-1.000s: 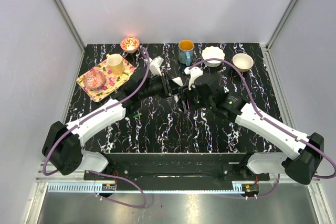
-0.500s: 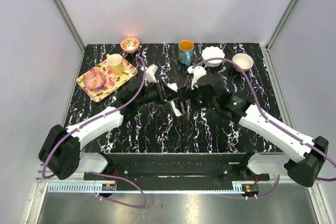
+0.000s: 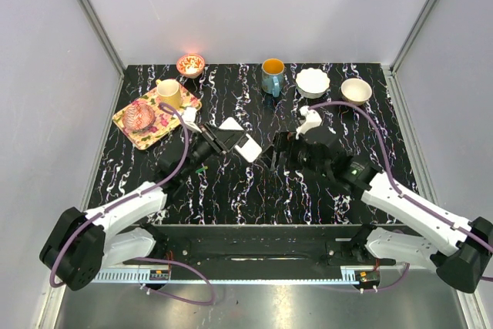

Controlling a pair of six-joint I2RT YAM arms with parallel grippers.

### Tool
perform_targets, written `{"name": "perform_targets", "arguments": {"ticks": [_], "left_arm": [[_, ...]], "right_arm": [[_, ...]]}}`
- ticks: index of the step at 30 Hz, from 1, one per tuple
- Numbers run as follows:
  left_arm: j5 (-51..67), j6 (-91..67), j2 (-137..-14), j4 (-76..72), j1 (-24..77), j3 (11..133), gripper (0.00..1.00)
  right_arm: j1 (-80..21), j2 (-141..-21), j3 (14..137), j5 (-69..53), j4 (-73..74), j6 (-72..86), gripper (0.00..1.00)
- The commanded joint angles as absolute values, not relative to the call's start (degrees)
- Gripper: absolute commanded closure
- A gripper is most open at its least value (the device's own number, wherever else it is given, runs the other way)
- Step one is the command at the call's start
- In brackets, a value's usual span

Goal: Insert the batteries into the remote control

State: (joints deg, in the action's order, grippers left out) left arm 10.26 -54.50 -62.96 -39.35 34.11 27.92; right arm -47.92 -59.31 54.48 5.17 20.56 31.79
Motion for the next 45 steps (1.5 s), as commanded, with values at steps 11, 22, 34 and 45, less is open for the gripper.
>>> {"name": "perform_targets", "arguments": {"ticks": [11, 22, 34, 45], "left_arm": [[4.3, -54.2, -58.9, -52.3, 34.0, 24.7, 1.00], [4.8, -55.2, -59.6, -49.9, 34.0, 26.4, 1.00], [4.5, -55.6, -59.0, -49.3, 34.2, 26.2, 1.00], [4.8, -55.7, -58.4, -49.0, 34.5, 26.6, 1.00]], "right_arm": [[-39.3, -62.7, 43.2, -14.4, -11.9, 52.7, 0.12], [-39.2, -69.3, 45.8, -20.7, -16.2, 53.1, 0.23], [-39.2, -71.1, 45.8, -21.1, -17.6, 53.8, 0.37], [-38.8, -71.7, 45.1, -21.4, -19.3, 54.8, 0.54]]}}
